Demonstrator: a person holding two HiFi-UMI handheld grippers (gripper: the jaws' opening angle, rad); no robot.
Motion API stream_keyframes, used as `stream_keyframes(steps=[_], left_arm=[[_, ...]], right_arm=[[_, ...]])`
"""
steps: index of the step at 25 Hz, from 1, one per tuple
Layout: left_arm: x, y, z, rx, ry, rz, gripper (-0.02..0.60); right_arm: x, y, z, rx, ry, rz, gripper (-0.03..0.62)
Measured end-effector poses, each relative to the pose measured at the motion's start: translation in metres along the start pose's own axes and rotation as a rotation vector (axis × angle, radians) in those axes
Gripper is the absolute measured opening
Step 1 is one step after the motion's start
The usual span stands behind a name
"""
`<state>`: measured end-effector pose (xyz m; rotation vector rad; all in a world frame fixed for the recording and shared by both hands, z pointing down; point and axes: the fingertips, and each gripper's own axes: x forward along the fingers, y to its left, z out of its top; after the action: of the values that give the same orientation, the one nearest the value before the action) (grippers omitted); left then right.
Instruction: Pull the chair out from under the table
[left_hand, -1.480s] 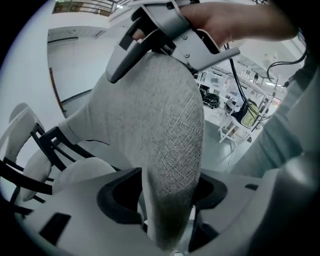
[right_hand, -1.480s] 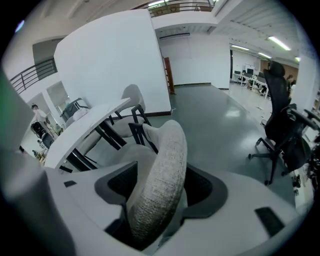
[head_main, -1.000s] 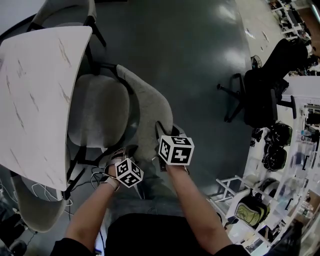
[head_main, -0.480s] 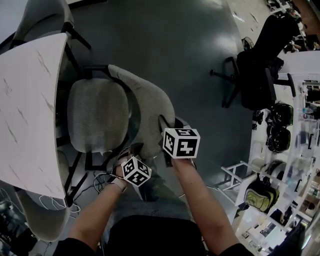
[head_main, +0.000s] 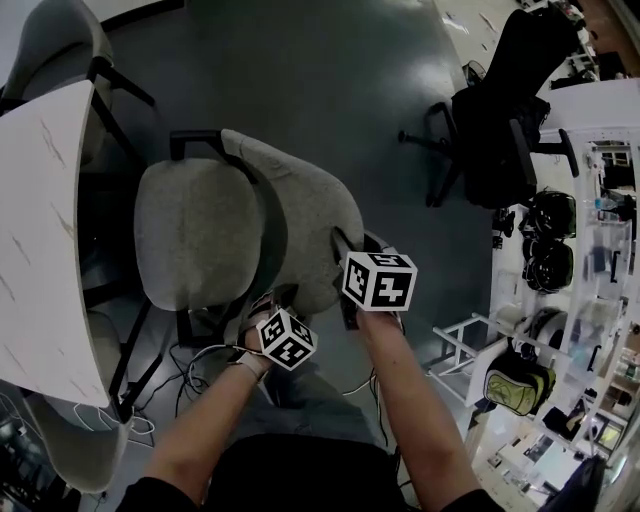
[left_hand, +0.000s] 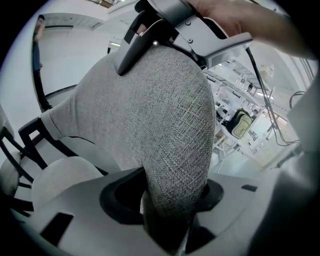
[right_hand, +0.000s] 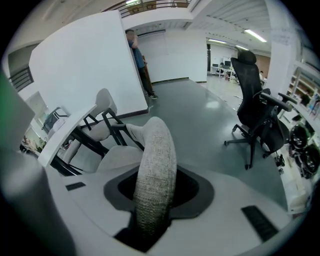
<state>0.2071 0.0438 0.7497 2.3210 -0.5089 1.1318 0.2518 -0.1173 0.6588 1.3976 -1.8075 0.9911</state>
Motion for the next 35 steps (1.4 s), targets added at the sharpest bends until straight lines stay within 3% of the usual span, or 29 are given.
stream_keyframes(steps=[17, 35], left_arm=[[0.077, -0.05, 0.096, -0.073, -0.109, -0.045, 0.202], [0.161, -0.138, 0.186, -0.172, -0.132, -0.095, 0.233]], right_arm=[[-0.025, -0.139, 0.011, 0.046, -0.035, -0.084, 0.129], [-0.067, -0.281, 0.003, 0.062, -0.029, -0.161, 0.117]])
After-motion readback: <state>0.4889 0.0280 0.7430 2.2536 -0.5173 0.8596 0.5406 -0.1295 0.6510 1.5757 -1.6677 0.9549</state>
